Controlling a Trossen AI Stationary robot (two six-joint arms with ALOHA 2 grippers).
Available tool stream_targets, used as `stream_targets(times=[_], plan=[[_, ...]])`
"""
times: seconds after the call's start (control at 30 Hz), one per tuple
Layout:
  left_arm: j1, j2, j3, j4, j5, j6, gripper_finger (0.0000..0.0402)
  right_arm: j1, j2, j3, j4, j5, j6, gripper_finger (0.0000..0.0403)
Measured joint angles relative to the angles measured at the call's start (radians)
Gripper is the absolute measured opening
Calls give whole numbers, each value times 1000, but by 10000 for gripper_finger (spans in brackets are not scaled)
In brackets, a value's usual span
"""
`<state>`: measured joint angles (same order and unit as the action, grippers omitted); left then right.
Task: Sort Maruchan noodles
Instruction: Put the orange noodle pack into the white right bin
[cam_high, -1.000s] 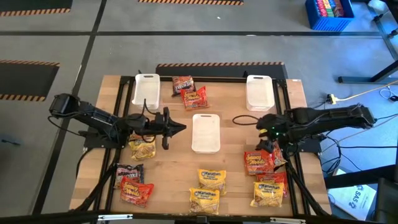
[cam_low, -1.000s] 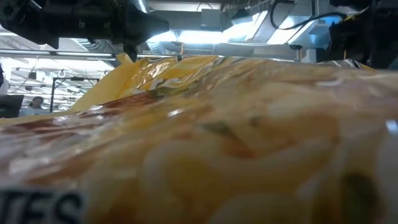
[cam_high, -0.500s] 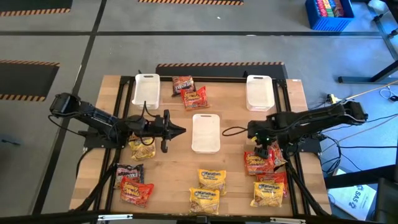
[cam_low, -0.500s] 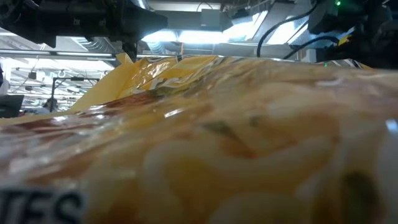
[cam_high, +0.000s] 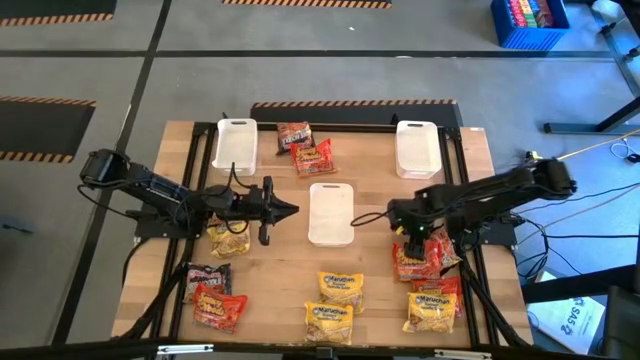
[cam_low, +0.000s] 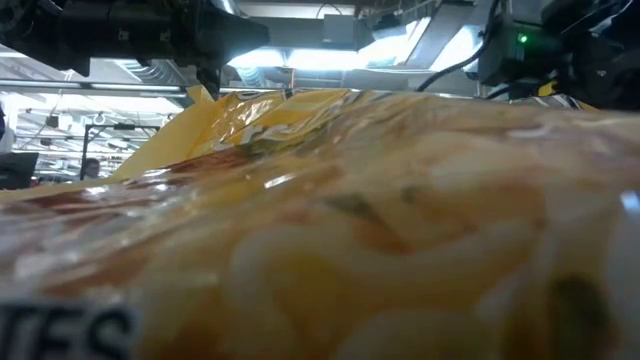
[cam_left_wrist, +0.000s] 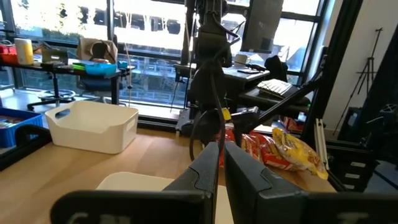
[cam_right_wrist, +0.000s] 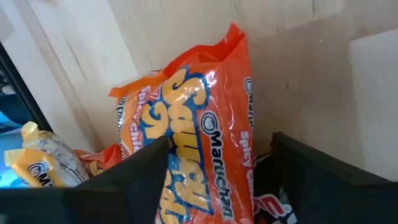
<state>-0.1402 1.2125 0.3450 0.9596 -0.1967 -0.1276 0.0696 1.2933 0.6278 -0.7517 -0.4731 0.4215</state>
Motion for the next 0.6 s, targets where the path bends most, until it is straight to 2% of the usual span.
stream_targets(times=[0.43, 0.6], plan=[[0, 0, 0, 0, -3, 0, 20, 0, 20, 0, 2, -30, -91, 61], [0, 0, 0, 0, -11, 3, 20, 1, 20, 20, -14, -18, -141, 8]])
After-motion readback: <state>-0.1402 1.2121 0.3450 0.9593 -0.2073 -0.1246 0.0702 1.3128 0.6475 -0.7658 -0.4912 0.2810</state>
